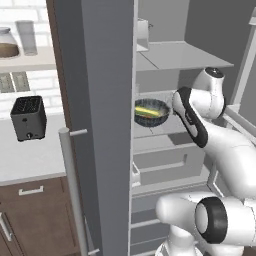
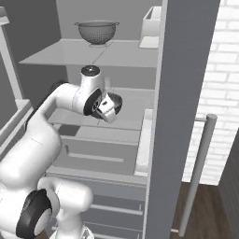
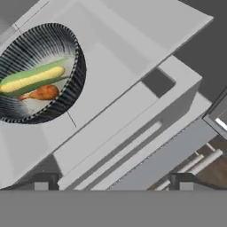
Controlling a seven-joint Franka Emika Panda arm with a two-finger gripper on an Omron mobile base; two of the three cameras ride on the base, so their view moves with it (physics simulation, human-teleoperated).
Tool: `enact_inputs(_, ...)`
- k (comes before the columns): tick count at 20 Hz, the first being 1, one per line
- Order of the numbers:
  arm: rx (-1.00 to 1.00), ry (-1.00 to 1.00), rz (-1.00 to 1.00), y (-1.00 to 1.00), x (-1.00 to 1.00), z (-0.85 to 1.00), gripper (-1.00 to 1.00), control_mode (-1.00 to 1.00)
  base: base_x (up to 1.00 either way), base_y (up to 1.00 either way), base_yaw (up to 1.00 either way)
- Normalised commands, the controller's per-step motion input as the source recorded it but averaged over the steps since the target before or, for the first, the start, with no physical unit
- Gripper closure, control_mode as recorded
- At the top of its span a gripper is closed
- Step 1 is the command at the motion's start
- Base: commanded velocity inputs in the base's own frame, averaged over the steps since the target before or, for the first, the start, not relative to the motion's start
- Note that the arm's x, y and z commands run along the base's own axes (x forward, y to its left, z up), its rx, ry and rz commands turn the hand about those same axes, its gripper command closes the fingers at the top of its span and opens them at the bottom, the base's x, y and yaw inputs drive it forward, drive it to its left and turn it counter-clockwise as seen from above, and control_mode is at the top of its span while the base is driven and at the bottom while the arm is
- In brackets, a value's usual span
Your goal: Pick the chicken drumstick and corn from their plates and place them in the bowl. Then put the bowl in the fridge.
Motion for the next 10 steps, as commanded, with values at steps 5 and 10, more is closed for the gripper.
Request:
enact_inputs(5,-0.20,-0.13,0.52,0.29,-0.68,0.03,-1.00,-1.00,0.00,0.00,0.00)
enact_inputs(10,-0.01,0.00,0.34,0.14,-0.33,0.13,-1.00,-1.00,0.00,0.00,0.00)
